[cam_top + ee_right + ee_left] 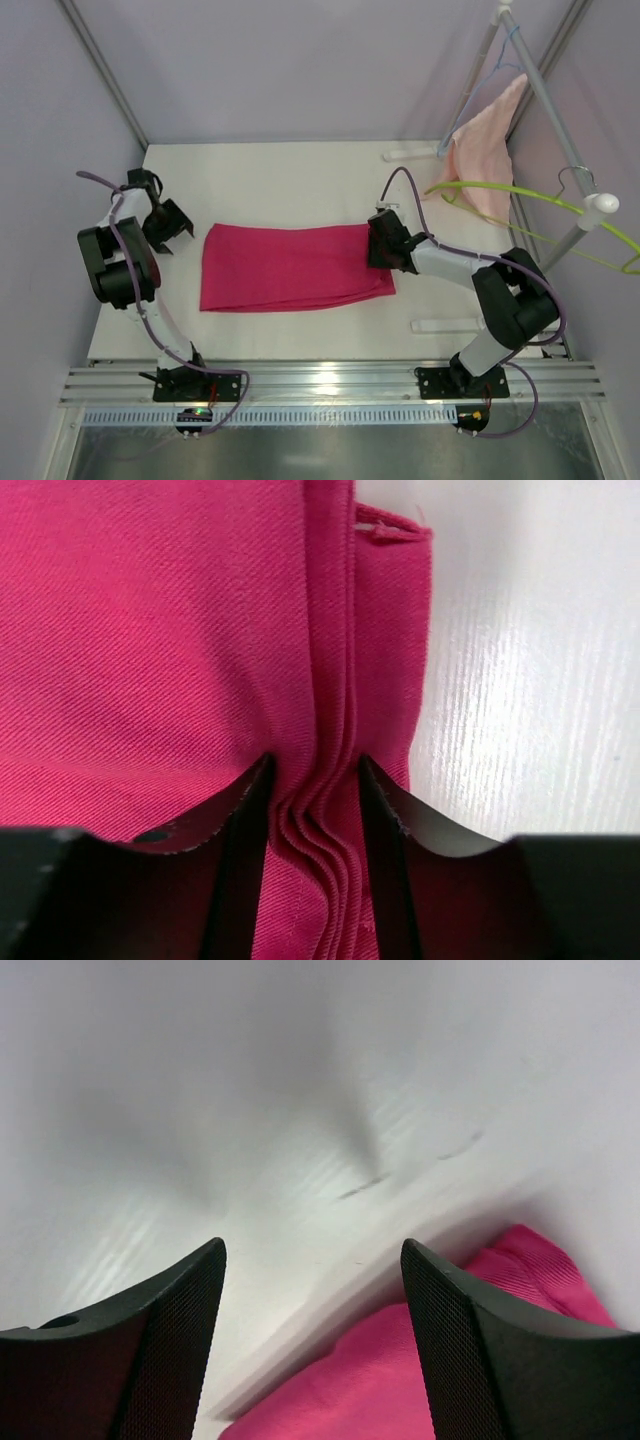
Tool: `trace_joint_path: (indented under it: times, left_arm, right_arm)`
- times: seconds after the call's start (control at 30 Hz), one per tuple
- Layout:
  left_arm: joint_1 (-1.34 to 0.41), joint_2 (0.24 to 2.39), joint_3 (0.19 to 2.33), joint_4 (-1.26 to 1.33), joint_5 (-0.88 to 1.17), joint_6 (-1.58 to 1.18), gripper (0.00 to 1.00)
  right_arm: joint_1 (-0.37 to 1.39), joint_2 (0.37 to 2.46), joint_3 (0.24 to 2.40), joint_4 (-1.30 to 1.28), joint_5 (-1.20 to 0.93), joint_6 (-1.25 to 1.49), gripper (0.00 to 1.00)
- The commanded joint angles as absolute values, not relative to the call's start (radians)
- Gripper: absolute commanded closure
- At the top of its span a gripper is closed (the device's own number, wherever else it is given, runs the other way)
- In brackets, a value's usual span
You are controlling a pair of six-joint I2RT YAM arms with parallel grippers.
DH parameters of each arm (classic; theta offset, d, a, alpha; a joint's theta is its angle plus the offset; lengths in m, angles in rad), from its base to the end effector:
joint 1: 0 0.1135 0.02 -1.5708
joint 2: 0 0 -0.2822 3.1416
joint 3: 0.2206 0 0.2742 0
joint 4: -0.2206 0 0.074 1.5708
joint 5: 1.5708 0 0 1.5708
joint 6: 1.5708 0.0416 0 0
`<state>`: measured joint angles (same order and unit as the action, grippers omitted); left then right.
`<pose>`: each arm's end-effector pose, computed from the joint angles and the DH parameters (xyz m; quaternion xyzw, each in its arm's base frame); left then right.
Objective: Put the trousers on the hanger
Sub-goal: Fold the trousers
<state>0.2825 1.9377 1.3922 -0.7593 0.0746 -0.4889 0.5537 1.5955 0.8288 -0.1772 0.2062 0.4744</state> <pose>0.3960 0.1117 0.1780 -0.3680 0.9196 -0.0504 0.1280 0.2840 0.1655 0.1603 -0.0058 0.9467 0.0656 0.3152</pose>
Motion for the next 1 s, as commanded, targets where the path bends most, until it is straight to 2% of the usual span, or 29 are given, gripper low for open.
trace_joint_path:
  times: [0.0, 0.07, 0.2, 0.23, 0.3, 0.37, 0.4, 0.53, 0.63, 0.7, 0.8, 0.9, 0.97]
  left_arm:
    - [0.311, 1.8, 1.445, -0.782, -0.1, -0.512, 0.28]
    - [0.27, 1.761, 1.465, -0.807, -0.094, -0.502, 0.28]
    - [0.163, 1.68, 1.39, -0.773, -0.017, -0.497, 0.28]
    - [0.15, 1.674, 1.364, -0.74, 0.092, -0.502, 0.29]
    - [0.149, 1.672, 1.283, -0.651, 0.179, -0.547, 0.33]
    - [0.149, 1.69, 1.255, -0.624, 0.225, -0.566, 0.38]
    - [0.15, 1.703, 1.249, -0.614, 0.23, -0.58, 0.4]
    - [0.149, 1.807, 1.261, -0.612, 0.219, -0.587, 0.59]
    - [0.15, 1.851, 1.298, -0.632, 0.18, -0.589, 0.67]
    - [0.152, 1.876, 1.305, -0.635, 0.143, -0.591, 0.67]
    - [0.15, 1.907, 1.345, -0.664, 0.114, -0.591, 0.61]
    - [0.15, 1.879, 1.373, -0.696, 0.138, -0.586, 0.54]
    - [0.141, 1.829, 1.374, -0.695, 0.143, -0.578, 0.45]
  right_arm:
    - [0.558, 1.608, 0.914, -0.368, 0.306, 0.5, 0.53]
    - [0.56, 1.579, 0.954, -0.486, 0.379, 0.496, 0.46]
    - [0.572, 1.473, 1.058, -0.584, 0.358, 0.468, 0.44]
    - [0.574, 1.459, 1.063, -0.583, 0.324, 0.463, 0.47]
    - [0.594, 1.427, 1.054, -0.54, 0.224, 0.459, 0.55]
    - [0.606, 1.42, 1.025, -0.476, 0.175, 0.475, 0.7]
    - [0.618, 1.422, 0.987, -0.459, 0.158, 0.485, 0.73]
    - [0.624, 1.425, 0.856, -0.382, 0.176, 0.525, 0.8]
    - [0.624, 1.446, 0.779, -0.362, 0.276, 0.569, 0.84]
    - [0.623, 1.465, 0.765, -0.367, 0.294, 0.571, 0.85]
    - [0.626, 1.468, 0.762, -0.371, 0.308, 0.575, 0.85]
    - [0.637, 1.439, 0.791, -0.387, 0.314, 0.554, 0.85]
    - [0.656, 1.421, 0.854, -0.422, 0.305, 0.516, 0.84]
